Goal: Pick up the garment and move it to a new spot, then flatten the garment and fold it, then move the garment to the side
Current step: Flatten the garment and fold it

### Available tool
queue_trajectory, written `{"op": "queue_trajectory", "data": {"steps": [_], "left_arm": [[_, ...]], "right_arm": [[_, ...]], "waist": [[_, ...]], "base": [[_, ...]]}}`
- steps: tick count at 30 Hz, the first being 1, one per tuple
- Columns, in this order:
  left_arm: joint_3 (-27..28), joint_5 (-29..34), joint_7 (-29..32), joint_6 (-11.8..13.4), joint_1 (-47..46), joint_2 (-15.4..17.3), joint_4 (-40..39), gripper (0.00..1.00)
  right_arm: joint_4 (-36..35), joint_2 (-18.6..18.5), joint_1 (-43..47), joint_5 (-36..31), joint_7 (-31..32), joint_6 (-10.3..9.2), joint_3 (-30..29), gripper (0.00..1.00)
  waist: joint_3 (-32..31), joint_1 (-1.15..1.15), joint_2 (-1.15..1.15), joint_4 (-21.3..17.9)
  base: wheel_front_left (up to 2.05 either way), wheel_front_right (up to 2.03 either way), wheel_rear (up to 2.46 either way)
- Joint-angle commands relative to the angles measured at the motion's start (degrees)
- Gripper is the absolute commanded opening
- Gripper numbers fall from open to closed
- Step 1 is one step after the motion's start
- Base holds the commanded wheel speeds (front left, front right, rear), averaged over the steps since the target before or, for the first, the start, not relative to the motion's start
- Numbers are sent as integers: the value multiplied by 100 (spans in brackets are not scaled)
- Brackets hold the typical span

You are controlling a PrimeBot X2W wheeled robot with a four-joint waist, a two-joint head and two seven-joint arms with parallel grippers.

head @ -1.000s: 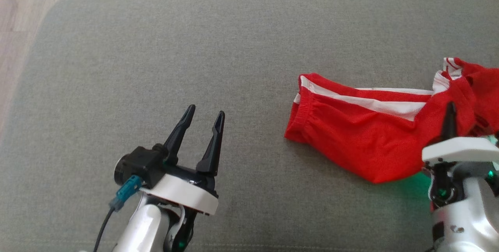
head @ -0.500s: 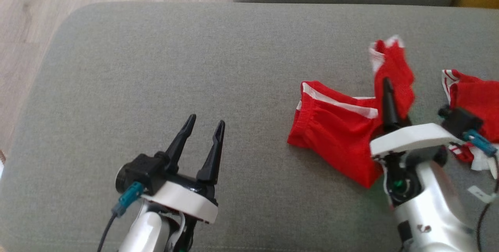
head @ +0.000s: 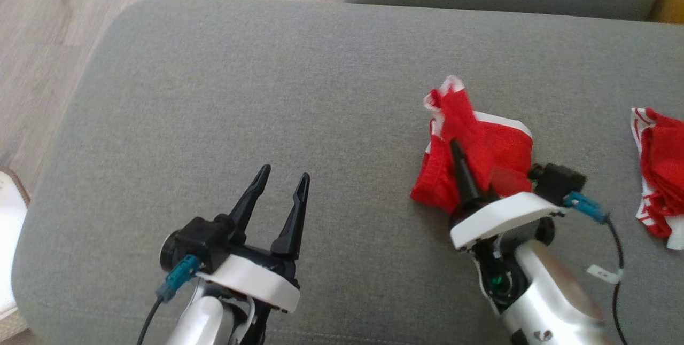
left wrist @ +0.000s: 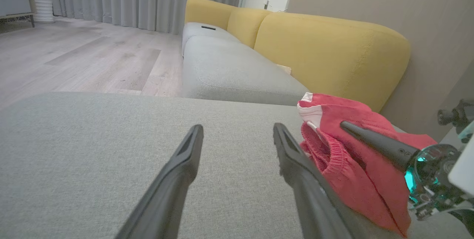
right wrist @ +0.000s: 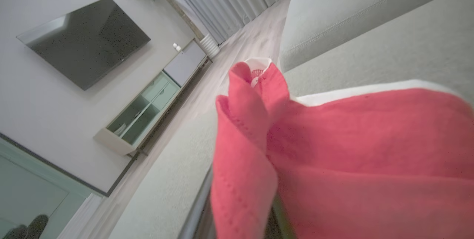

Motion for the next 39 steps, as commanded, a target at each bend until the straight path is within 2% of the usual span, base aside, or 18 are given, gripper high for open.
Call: {"op": "queue_trajectory", "data": {"steps": [1,4,5,6,7,22,32,39], "left_arm": [[166,19,-35,-11,-173,40,-181,100],[161,10,-35,-13,-202,40,-184,100],[157,7,-35,-13,-212,40,-185,100],[154,5,-35,-13,-219,40,-186,100],[149,4,-35,-13,-225,40,-187,100],[26,-94,-35,53,-391,40,-207,100],[116,-83,-35,78,-370,40,-176,100],[274,-8,-35,60,-332,40,-195,100]], "right_arm": [[-116,3,-245,42,-82,-5,187,0],[146,3,-340,96,-39,-5,467,0],[256,3,-374,104,-25,-5,548,15],[382,3,-415,80,-26,-5,622,70],[502,3,-454,86,-27,-5,690,100],[1857,3,-924,505,463,-5,1885,100],[1864,3,-1121,722,244,-5,2269,100],[1464,-9,-1277,815,-261,-5,2112,100]], "waist": [[29,0,0,34],[79,0,0,87],[96,0,0,101],[107,0,0,112],[122,0,0,126],[331,0,0,272],[216,0,0,13],[-2,0,0,-424]], "base": [[0,0,0],[0,0,0],[0,0,0],[0,0,0],[0,0,0],[0,0,0],[0,0,0],[0,0,0]]}}
